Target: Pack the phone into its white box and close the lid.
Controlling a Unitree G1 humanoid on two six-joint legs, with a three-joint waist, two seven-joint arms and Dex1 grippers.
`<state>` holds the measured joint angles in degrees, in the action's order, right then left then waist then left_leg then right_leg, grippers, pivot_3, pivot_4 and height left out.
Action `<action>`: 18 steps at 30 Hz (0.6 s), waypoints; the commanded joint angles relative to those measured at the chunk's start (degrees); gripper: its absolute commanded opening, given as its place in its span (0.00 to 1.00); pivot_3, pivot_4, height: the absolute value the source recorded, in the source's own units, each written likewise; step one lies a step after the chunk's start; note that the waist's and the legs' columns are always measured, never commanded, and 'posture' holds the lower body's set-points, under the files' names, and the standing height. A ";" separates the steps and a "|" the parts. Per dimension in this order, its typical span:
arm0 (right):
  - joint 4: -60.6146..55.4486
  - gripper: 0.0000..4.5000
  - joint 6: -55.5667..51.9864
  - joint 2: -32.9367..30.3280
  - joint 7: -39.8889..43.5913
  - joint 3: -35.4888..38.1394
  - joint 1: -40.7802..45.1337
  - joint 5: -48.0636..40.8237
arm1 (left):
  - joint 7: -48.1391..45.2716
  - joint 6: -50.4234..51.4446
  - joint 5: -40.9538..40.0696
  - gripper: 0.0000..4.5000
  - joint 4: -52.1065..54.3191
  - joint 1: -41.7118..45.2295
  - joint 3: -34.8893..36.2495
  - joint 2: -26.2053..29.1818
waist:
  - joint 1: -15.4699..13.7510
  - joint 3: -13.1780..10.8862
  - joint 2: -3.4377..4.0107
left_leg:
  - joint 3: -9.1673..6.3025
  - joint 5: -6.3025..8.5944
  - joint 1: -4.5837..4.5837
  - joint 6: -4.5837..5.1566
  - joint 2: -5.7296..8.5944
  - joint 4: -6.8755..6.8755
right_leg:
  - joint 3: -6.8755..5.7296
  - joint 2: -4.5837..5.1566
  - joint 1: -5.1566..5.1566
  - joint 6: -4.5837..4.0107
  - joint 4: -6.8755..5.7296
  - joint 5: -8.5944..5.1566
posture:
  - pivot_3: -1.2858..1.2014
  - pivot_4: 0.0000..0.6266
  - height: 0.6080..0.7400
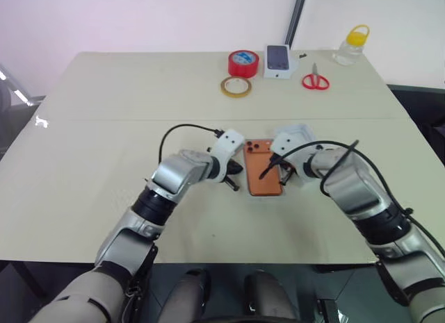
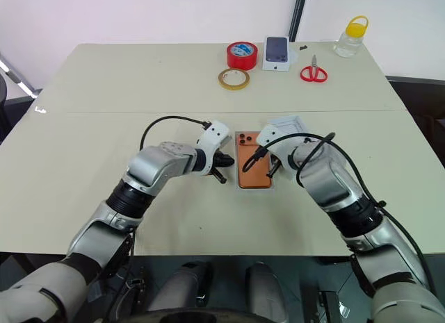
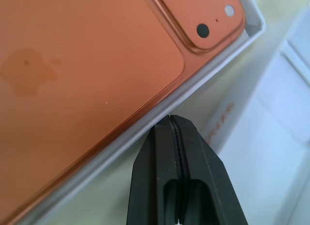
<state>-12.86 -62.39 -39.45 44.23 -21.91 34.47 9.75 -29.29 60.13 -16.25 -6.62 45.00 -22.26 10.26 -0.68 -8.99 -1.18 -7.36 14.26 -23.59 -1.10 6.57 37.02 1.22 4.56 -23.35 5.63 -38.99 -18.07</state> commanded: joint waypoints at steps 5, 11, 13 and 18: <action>-7.02 0.00 -1.52 -0.70 1.39 0.20 -0.70 -3.36 | -4.25 0.16 -0.88 0.01 2.79 0.69 -2.76 -3.90 | 0.15 0.00 0.00 | 0.01 0.00 0.00 0.00 -0.03 -0.01 | 0.00 -0.02 -0.01 0.00 0.00 0.00 | 0.52 0.24 1.00; -6.10 0.00 -1.08 -1.99 1.45 0.62 -0.59 -3.74 | -5.22 1.36 -0.14 0.01 5.07 -0.12 -2.89 -2.30 | 0.11 0.00 0.00 | 0.01 0.00 0.00 0.00 -0.03 -0.01 | 0.00 -0.02 0.00 0.00 0.00 0.00 | 0.52 0.24 1.00; -5.58 0.00 -0.59 -2.46 1.51 0.58 -0.51 -3.84 | -5.04 1.77 0.15 0.01 5.63 -0.40 -2.60 -2.07 | 0.10 0.00 0.00 | 0.01 0.00 0.00 0.00 -0.03 -0.01 | 0.00 -0.02 -0.01 0.00 0.00 0.00 | 0.52 0.24 1.00; -5.19 0.00 0.20 -4.03 1.81 0.82 -0.35 -4.35 | -4.46 1.38 0.83 0.01 4.77 -0.47 -0.98 -1.21 | 0.12 0.00 0.00 | 0.01 0.00 0.00 0.00 -0.03 -0.01 | 0.00 -0.02 -0.01 0.00 0.00 0.00 | 0.52 0.24 1.00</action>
<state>-15.62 -63.90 -43.58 44.78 -21.52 33.10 7.14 -32.63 62.22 -14.70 -3.64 44.23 -23.68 9.64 -0.56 -8.99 -1.18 -7.35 14.26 -23.59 -1.10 6.54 37.02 1.22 4.53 -23.36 5.63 -38.99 -18.07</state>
